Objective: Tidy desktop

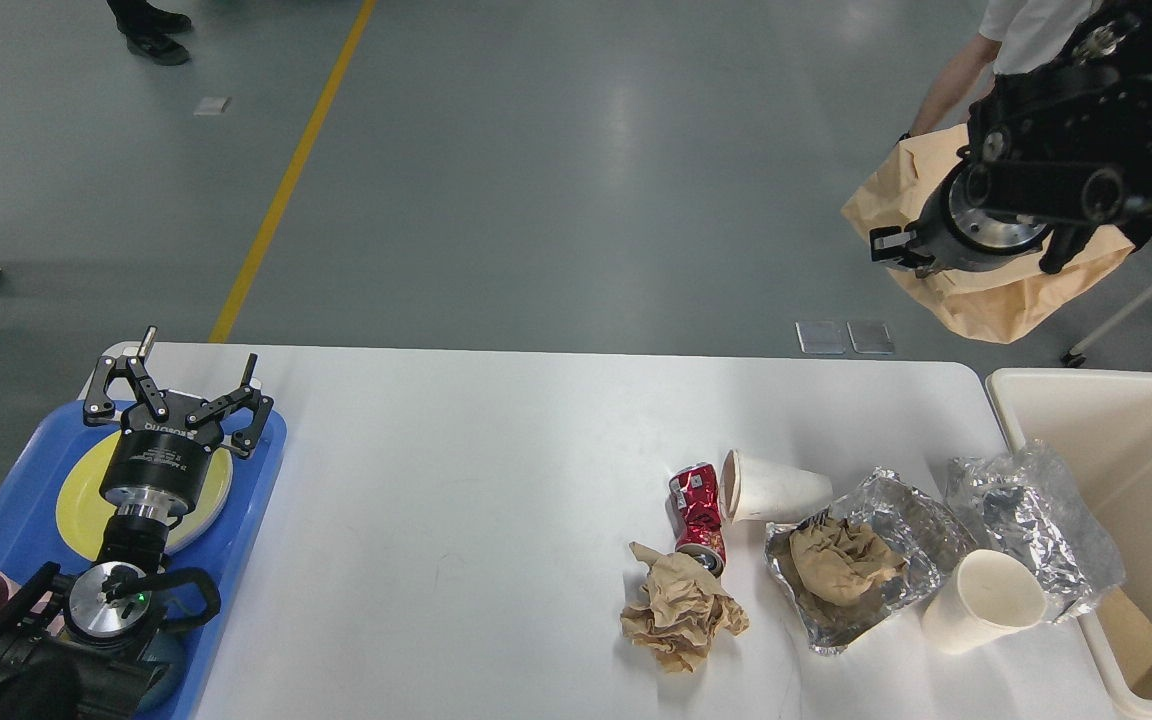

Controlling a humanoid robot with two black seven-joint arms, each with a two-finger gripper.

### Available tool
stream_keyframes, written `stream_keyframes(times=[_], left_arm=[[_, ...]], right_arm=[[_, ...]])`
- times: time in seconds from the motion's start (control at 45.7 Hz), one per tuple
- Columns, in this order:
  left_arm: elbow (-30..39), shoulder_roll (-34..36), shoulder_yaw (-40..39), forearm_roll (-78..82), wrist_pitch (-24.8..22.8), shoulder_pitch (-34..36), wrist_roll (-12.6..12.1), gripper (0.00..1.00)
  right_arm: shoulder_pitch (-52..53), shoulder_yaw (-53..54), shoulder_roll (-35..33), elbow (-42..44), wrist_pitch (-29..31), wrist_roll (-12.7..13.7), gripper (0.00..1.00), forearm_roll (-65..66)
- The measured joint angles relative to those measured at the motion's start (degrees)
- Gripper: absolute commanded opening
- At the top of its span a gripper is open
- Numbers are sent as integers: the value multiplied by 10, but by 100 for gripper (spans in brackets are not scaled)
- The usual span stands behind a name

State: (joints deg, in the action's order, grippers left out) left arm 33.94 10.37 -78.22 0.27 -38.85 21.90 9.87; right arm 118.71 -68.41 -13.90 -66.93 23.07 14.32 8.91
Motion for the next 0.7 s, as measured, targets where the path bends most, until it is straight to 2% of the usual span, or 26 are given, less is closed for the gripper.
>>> stream_keyframes(times=[0.219,0.328,0.482,0.547,0.701], left_arm=[[0,0,0,0,0,0,0,97],[-1,0,0,0,0,0,0,97],[-1,1,0,0,1,0,0,97],[-1,1,0,0,1,0,0,97],[-1,1,0,0,1,0,1,97]], right_arm=[[165,-41,-50,-119,106,-11,0,-29],[235,-61,-67,-166,150,-45,0,-31],[286,-127,-60,-193,169,-111,0,-39],[291,-150,-57,-196,171,-122,0,-41],[293,-174,-57,-197,170,-125,0,-42]])
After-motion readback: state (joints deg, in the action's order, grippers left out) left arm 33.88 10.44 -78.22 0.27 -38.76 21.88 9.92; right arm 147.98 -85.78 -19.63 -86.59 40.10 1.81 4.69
